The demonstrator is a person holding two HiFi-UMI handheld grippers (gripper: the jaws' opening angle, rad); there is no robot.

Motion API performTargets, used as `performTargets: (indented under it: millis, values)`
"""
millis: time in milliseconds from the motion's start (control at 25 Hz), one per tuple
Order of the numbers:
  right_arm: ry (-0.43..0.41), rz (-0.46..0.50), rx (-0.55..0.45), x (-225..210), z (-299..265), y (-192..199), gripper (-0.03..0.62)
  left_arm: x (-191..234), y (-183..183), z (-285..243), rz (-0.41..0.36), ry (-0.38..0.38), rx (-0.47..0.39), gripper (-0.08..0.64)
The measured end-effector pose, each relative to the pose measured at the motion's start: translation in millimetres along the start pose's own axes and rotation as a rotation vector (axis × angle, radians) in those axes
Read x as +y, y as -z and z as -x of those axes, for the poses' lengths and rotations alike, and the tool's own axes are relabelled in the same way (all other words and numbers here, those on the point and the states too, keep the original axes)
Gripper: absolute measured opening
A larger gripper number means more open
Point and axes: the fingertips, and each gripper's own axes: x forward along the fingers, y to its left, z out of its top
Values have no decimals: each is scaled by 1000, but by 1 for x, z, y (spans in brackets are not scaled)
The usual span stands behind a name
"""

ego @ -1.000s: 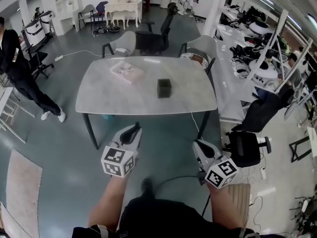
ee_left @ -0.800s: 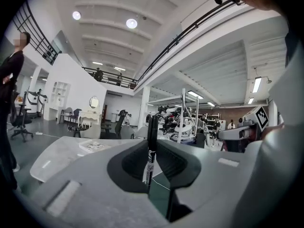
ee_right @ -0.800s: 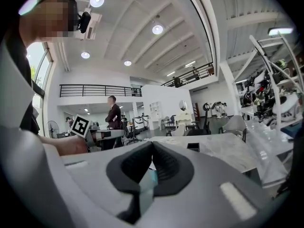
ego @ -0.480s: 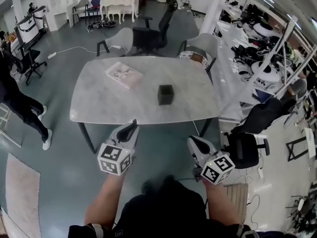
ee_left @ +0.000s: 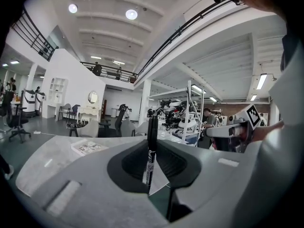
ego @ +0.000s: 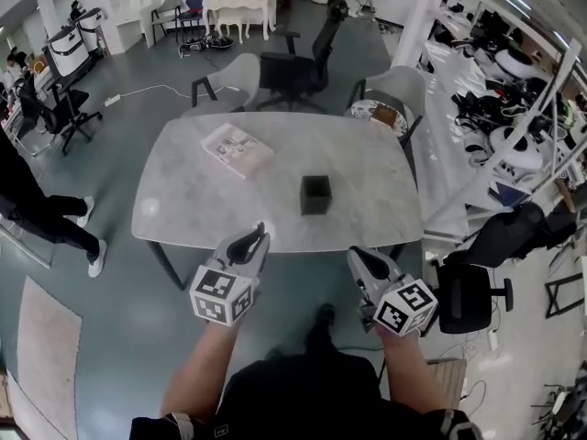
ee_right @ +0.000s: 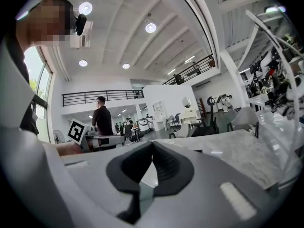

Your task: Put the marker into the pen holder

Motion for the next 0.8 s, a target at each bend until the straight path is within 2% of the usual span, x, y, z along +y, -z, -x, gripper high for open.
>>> performTargets:
  millis: [200,520,800]
  values:
    - [-47,-36,5,-74,-30,-14,2,6,-11,-73,6,-42,25,58]
    - [-108,-79,15,-161,-53,-35,2,4,-32,-159,1,-108,58,58]
    - [-185,-113,88,-179,-75,-16,2,4,-29,-204,46,-128,71,58]
